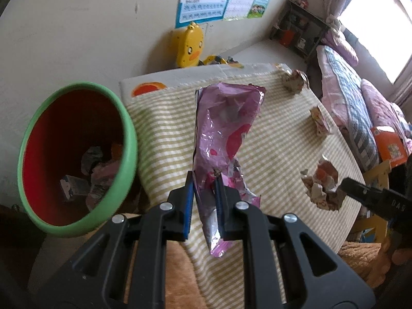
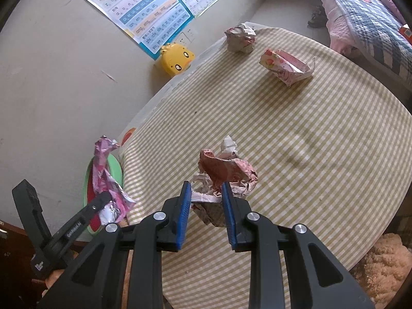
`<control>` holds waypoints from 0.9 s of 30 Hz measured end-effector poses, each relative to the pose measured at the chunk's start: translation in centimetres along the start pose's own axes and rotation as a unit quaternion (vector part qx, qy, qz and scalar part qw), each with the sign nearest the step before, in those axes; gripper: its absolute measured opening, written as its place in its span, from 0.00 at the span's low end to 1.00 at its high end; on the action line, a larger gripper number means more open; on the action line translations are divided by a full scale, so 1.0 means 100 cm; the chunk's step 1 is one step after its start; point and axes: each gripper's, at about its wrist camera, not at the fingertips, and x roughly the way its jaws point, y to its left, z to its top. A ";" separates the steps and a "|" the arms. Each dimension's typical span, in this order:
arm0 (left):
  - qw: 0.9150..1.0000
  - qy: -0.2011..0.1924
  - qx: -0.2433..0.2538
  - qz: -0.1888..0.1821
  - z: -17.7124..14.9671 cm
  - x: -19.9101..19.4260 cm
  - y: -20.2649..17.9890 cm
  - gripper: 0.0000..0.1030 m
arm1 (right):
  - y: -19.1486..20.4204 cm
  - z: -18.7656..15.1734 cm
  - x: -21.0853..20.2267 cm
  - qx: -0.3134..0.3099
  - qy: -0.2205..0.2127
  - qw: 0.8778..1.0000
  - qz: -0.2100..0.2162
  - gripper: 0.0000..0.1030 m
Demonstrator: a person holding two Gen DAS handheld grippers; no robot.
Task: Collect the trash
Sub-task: 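Drop the pink wrapper into the red bin with the left tool while the right tool drops the brown paper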
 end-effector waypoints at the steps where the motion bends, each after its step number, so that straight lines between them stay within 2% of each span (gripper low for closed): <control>1: 1.000 -0.003 -0.005 0.001 0.002 -0.002 0.004 0.14 | 0.001 -0.001 0.000 -0.002 0.001 1.000 0.000 0.22; 12: 0.996 -0.029 -0.076 0.025 0.009 -0.026 0.068 0.14 | 0.024 -0.020 0.010 -0.031 0.026 0.999 0.003 0.22; 16: 0.994 -0.038 -0.093 0.036 0.006 -0.034 0.092 0.14 | 0.038 -0.022 0.011 -0.035 0.030 0.999 0.017 0.22; 22: 0.991 -0.053 -0.110 0.060 0.002 -0.038 0.122 0.14 | 0.073 -0.022 0.006 -0.065 0.016 0.997 0.026 0.23; 27: 0.987 -0.055 -0.134 0.069 0.000 -0.036 0.148 0.14 | 0.104 -0.026 0.022 -0.079 0.030 0.995 0.047 0.23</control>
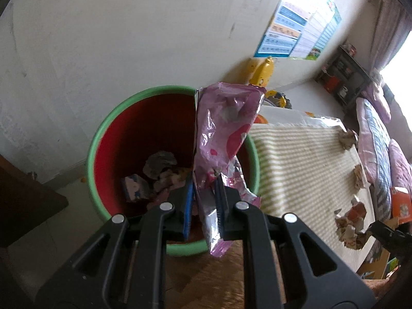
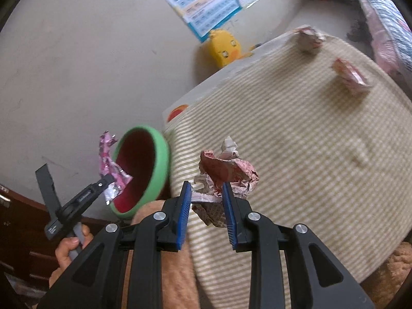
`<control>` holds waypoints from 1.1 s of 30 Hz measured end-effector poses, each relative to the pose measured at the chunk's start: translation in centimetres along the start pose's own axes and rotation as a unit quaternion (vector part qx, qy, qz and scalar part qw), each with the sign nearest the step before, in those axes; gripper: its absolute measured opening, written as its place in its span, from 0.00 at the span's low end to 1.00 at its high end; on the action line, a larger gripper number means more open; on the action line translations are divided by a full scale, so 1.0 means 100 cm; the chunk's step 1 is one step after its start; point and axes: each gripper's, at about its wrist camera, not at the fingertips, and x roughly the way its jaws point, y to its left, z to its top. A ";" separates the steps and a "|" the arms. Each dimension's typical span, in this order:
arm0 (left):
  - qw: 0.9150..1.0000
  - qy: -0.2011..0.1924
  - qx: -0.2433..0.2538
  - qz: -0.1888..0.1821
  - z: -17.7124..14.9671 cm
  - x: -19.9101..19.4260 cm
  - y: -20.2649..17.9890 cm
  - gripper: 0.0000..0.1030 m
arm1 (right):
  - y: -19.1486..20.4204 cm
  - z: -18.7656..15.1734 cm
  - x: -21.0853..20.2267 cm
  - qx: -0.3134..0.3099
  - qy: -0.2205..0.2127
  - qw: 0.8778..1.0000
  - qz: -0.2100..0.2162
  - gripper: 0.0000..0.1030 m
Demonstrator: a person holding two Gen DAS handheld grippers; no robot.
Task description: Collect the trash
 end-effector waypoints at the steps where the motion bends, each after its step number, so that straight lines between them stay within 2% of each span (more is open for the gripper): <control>1: 1.000 -0.001 -0.003 0.002 0.001 0.001 0.004 0.14 | 0.007 0.001 0.006 -0.004 0.006 1.000 0.003 0.23; 8: 0.999 -0.007 -0.016 0.030 0.004 0.008 0.032 0.14 | 0.051 0.013 0.048 -0.013 0.033 0.998 0.049 0.23; 13: 0.998 -0.004 -0.033 0.050 0.004 0.012 0.056 0.14 | 0.093 0.025 0.078 -0.040 0.046 0.994 0.094 0.24; 19: 0.996 -0.010 -0.042 0.076 0.005 0.009 0.078 0.15 | 0.133 0.031 0.109 -0.066 0.062 0.988 0.127 0.25; 20: 0.996 -0.008 -0.046 0.077 0.004 0.010 0.082 0.15 | 0.136 0.031 0.114 -0.067 0.064 0.987 0.133 0.29; 21: 0.996 -0.006 -0.049 0.078 0.004 0.010 0.085 0.16 | 0.139 0.031 0.118 -0.067 0.066 0.986 0.139 0.35; 22: 0.996 -0.002 -0.050 0.078 0.003 0.011 0.087 0.26 | 0.141 0.031 0.122 -0.064 0.067 0.985 0.147 0.50; 23: 0.996 -0.001 -0.051 0.078 0.003 0.011 0.088 0.33 | 0.140 0.032 0.124 -0.061 0.064 0.984 0.152 0.59; 24: 0.996 -0.004 -0.052 0.078 0.003 0.011 0.089 0.47 | 0.139 0.032 0.125 -0.058 0.060 0.985 0.153 0.60; 25: 0.996 -0.010 -0.052 0.078 0.002 0.009 0.088 0.51 | 0.136 0.032 0.124 -0.058 0.055 0.985 0.153 0.60; 28: 0.996 -0.012 -0.039 0.077 0.003 0.009 0.083 0.55 | 0.115 0.039 0.113 -0.074 0.035 0.991 0.111 0.59; 31: 0.996 -0.018 -0.030 0.077 0.003 0.008 0.079 0.63 | 0.062 0.063 0.087 -0.084 -0.018 0.996 0.004 0.60; 33: 0.996 -0.018 -0.030 0.077 0.003 0.010 0.078 0.63 | 0.021 0.079 0.070 -0.063 -0.036 0.996 -0.048 0.60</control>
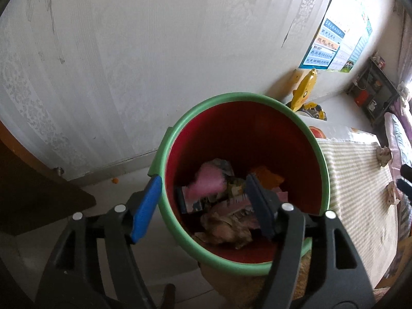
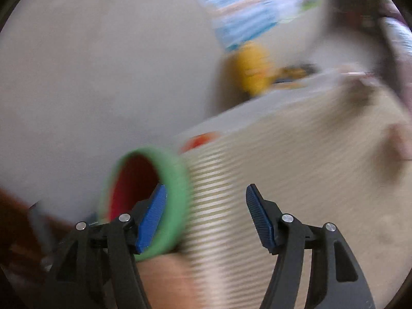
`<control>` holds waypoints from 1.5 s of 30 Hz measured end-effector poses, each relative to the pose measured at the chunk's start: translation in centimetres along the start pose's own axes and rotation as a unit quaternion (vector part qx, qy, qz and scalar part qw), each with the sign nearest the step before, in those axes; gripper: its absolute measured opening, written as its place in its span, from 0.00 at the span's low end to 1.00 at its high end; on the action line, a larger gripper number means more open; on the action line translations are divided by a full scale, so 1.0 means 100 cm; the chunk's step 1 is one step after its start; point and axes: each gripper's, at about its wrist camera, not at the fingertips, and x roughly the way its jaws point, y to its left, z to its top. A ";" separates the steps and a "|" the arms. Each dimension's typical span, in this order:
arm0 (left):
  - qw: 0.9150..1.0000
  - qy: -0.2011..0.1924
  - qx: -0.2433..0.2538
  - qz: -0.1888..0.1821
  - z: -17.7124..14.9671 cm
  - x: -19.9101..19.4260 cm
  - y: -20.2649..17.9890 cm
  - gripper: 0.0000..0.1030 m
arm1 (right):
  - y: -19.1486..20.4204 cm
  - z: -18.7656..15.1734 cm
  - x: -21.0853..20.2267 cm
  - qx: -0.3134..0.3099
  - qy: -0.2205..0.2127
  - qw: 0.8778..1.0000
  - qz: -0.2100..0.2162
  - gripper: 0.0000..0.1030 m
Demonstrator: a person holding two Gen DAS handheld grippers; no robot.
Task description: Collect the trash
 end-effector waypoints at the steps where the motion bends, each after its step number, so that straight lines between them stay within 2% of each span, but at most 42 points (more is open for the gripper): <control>1: 1.000 0.004 -0.002 0.000 -0.001 0.002 0.000 0.63 | -0.035 0.008 -0.009 0.018 -0.010 0.999 -0.041 0.62; 3: 1.000 0.015 -0.004 -0.001 -0.003 0.009 -0.003 0.63 | -0.094 0.025 -0.017 0.034 -0.013 0.991 -0.128 0.63; 7: 1.000 0.023 0.009 0.006 -0.008 0.013 -0.010 0.63 | -0.191 0.036 -0.012 0.052 0.032 0.967 -0.246 0.63; 10: 0.999 0.023 0.021 0.016 -0.008 0.012 -0.016 0.63 | -0.234 0.033 0.002 0.076 0.065 0.958 -0.269 0.64; 13: 0.999 0.021 0.033 0.026 -0.007 0.008 -0.022 0.63 | -0.257 0.029 0.014 0.092 0.066 0.953 -0.281 0.66; 15: 0.999 0.019 0.041 0.030 -0.007 0.005 -0.025 0.63 | -0.262 0.030 0.018 0.093 0.069 0.954 -0.275 0.66; 16: 0.998 0.018 0.045 0.031 -0.007 0.003 -0.027 0.63 | -0.263 0.031 0.022 0.084 0.073 0.955 -0.275 0.61; 17: 0.998 0.017 0.049 0.033 -0.007 0.002 -0.029 0.63 | -0.260 0.032 0.023 0.073 0.076 0.955 -0.278 0.45; 18: 0.998 0.016 0.054 0.034 -0.008 0.000 -0.032 0.63 | -0.256 0.032 0.026 0.063 0.078 0.954 -0.281 0.37; 19: 0.998 0.016 0.057 0.035 -0.009 0.000 -0.034 0.63 | -0.255 0.031 0.029 0.057 0.083 0.954 -0.282 0.18; 21: 0.997 0.015 0.067 0.034 -0.010 -0.002 -0.041 0.63 | -0.250 0.029 0.028 0.056 0.086 0.957 -0.270 0.13; 25: 0.996 0.010 0.086 0.019 -0.010 -0.009 -0.061 0.63 | -0.235 0.021 0.003 0.059 0.069 0.964 -0.248 0.13; 29: 0.996 0.011 0.078 -0.042 -0.004 -0.015 -0.097 0.63 | -0.214 0.003 -0.030 0.089 0.071 0.975 -0.193 0.13; 31: 0.993 0.012 0.091 -0.069 -0.004 -0.017 -0.123 0.63 | -0.203 -0.020 -0.050 0.111 0.066 0.979 -0.158 0.13; 35: 0.982 0.012 0.138 -0.127 -0.008 -0.023 -0.198 0.63 | -0.182 -0.075 -0.083 0.162 0.052 0.981 -0.095 0.13; 37: 0.975 0.017 0.160 -0.156 -0.011 -0.023 -0.244 0.63 | -0.177 -0.105 -0.094 0.198 0.040 0.977 -0.075 0.13; 39: 0.968 0.020 0.178 -0.179 -0.011 -0.023 -0.286 0.63 | -0.182 -0.134 -0.095 0.251 0.040 0.966 -0.044 0.12; 41: 0.961 0.017 0.201 -0.190 -0.012 -0.021 -0.336 0.63 | -0.186 -0.141 -0.089 0.271 0.056 0.961 -0.026 0.11; 43: 0.954 0.007 0.228 -0.195 -0.012 -0.020 -0.377 0.67 | -0.193 -0.140 -0.090 0.271 0.054 0.961 -0.028 0.11; 45: 0.946 -0.011 0.259 -0.194 -0.014 -0.017 -0.415 0.71 | -0.202 -0.137 -0.100 0.284 0.032 0.958 -0.020 0.11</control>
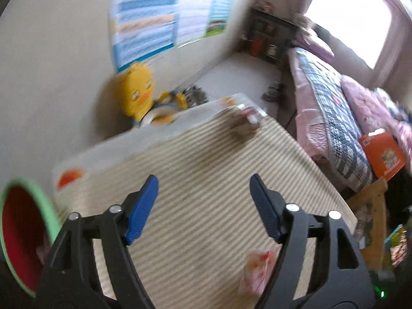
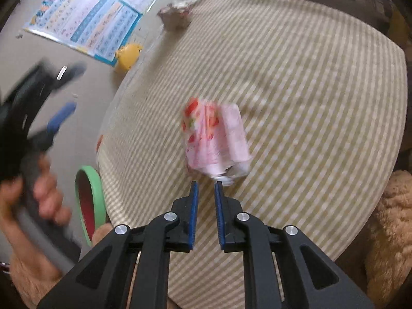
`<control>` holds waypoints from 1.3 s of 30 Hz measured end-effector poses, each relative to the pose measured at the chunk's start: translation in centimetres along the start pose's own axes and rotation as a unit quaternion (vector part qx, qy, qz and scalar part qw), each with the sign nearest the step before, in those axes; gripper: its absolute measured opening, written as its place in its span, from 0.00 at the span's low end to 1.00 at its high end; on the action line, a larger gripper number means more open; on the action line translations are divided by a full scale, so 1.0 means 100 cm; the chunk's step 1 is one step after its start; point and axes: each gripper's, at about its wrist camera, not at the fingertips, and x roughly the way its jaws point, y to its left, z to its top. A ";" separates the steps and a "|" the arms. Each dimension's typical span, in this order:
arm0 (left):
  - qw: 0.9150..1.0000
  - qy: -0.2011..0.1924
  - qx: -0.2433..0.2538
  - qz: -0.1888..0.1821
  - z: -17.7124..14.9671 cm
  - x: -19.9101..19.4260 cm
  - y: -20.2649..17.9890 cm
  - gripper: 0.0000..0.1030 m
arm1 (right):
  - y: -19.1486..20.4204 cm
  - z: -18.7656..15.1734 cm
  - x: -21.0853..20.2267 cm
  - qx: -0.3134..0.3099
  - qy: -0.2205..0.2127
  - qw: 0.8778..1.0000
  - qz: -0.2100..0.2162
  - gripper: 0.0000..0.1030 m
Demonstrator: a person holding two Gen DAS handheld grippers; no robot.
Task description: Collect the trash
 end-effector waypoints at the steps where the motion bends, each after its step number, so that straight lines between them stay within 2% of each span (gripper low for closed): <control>1: 1.000 -0.003 0.016 0.002 0.007 0.009 -0.013 0.72 | -0.003 0.002 -0.002 0.008 -0.003 1.000 0.009 0.11; 4: 0.998 0.009 0.063 0.011 0.028 0.044 -0.048 0.74 | -0.008 0.004 -0.004 0.034 -0.005 0.999 0.034 0.14; 5: 0.997 0.020 0.077 0.018 0.037 0.061 -0.060 0.74 | -0.018 0.005 -0.008 0.067 -0.007 0.996 0.056 0.21; 6: 0.996 0.028 0.085 0.024 0.042 0.073 -0.067 0.74 | -0.018 0.005 -0.008 0.067 -0.007 0.996 0.056 0.28; 7: 0.995 0.034 0.093 0.033 0.048 0.085 -0.072 0.74 | -0.029 0.006 -0.016 0.098 -0.020 0.992 0.075 0.43; 8: 0.994 0.038 0.098 0.041 0.052 0.096 -0.078 0.74 | -0.035 0.007 -0.024 0.112 -0.036 0.990 0.081 0.51; 11: 0.990 0.046 0.121 0.061 0.065 0.129 -0.095 0.75 | -0.044 0.007 -0.034 0.146 -0.048 0.982 0.113 0.57; 13: 0.984 0.051 0.148 0.083 0.071 0.149 -0.107 0.80 | -0.046 0.007 -0.035 0.158 -0.036 0.977 0.139 0.58; 15: 0.977 0.056 0.175 0.112 0.075 0.169 -0.115 0.80 | -0.046 0.008 -0.036 0.158 -0.023 0.975 0.152 0.58; 18: 0.967 0.091 0.193 0.140 0.077 0.195 -0.119 0.80 | -0.045 0.012 -0.033 0.165 -0.014 0.972 0.164 0.59; 20: 0.963 0.112 0.194 0.148 0.075 0.208 -0.115 0.69 | -0.046 0.013 -0.035 0.167 -0.019 0.972 0.162 0.61; 21: 0.963 0.117 0.192 0.147 0.073 0.209 -0.113 0.51 | -0.046 0.013 -0.035 0.167 -0.019 0.972 0.162 0.63; 24: 0.967 0.111 0.183 0.135 0.070 0.198 -0.103 0.41 | -0.044 0.013 -0.032 0.161 -0.022 0.975 0.150 0.65; 26: 0.969 0.109 0.184 0.123 0.067 0.186 -0.099 0.39 | -0.042 0.013 -0.028 0.157 -0.022 0.977 0.139 0.65; 30: 0.977 0.059 0.188 0.081 0.048 0.120 -0.071 0.39 | -0.039 0.020 -0.021 0.153 -0.033 0.982 0.105 0.65; 32: 0.978 0.038 0.187 0.081 0.033 0.086 -0.056 0.39 | -0.037 0.025 -0.016 0.149 -0.035 0.984 0.088 0.66; 35: 0.985 0.033 0.147 0.079 0.003 0.034 -0.013 0.39 | -0.030 0.032 -0.003 0.124 -0.033 0.991 0.043 0.66; 39: 0.992 0.041 0.093 0.076 -0.042 -0.017 0.028 0.39 | -0.018 0.036 0.018 0.083 -0.017 0.996 -0.006 0.67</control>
